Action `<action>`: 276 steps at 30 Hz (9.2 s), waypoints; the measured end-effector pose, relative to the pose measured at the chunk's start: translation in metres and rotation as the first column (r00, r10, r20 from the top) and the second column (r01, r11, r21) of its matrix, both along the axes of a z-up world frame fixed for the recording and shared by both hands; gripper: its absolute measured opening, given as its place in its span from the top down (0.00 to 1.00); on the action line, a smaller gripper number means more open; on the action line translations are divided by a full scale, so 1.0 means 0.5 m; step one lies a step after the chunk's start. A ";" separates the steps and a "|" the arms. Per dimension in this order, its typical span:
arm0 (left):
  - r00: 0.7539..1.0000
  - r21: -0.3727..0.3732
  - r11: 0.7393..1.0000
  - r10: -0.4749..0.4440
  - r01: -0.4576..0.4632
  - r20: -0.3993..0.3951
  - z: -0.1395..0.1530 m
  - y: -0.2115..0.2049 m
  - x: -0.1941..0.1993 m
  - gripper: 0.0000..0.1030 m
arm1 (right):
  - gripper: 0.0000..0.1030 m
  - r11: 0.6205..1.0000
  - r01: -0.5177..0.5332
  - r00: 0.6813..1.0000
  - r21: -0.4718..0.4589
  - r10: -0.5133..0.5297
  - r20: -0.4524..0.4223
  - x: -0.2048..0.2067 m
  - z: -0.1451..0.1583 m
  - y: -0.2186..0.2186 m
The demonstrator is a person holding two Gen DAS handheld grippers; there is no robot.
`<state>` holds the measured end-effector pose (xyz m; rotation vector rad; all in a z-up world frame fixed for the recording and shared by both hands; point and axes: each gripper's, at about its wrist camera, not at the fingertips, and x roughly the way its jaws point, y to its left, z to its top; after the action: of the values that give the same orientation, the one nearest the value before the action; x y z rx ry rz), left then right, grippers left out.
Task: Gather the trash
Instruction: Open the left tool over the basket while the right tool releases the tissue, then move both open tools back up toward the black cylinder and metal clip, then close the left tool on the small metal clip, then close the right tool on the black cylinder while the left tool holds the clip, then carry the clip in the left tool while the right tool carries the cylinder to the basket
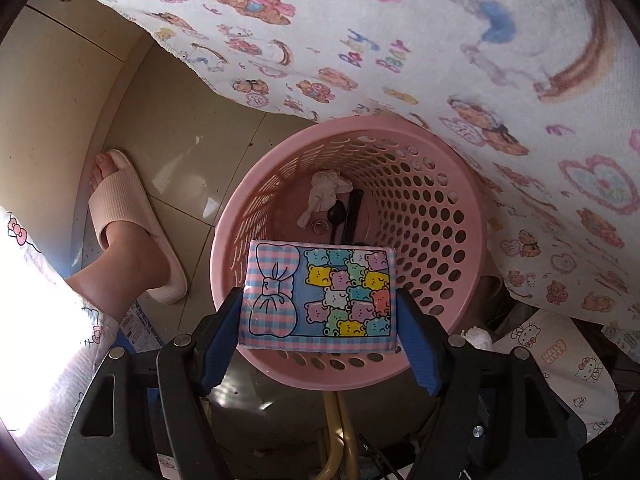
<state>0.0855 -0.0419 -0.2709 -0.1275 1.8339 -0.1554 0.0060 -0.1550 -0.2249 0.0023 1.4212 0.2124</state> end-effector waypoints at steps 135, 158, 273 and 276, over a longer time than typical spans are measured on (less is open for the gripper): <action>0.712 0.056 0.997 -0.082 0.059 0.698 0.518 0.001 0.200 0.87 | 0.36 0.987 0.090 0.790 0.134 -0.153 0.594 0.198 0.439 -0.169; 0.753 -0.023 0.999 0.037 -0.030 0.657 0.518 0.046 0.244 0.86 | 0.38 0.992 -0.100 0.850 -0.074 0.124 0.511 0.364 0.300 -0.085; 0.820 0.021 0.992 -0.118 0.128 0.561 0.391 0.017 -0.047 0.87 | 0.87 0.982 0.023 0.875 0.188 -0.111 0.472 -0.014 0.358 -0.078; 0.826 0.039 0.990 -0.136 0.137 0.546 0.375 0.011 -0.047 0.87 | 0.87 0.983 0.029 0.880 0.182 -0.111 0.461 -0.021 0.351 -0.075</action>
<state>0.0620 -0.0365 -0.0836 0.0488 1.2629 -0.2659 -0.0048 -0.1927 -0.0492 0.1352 0.9111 0.2545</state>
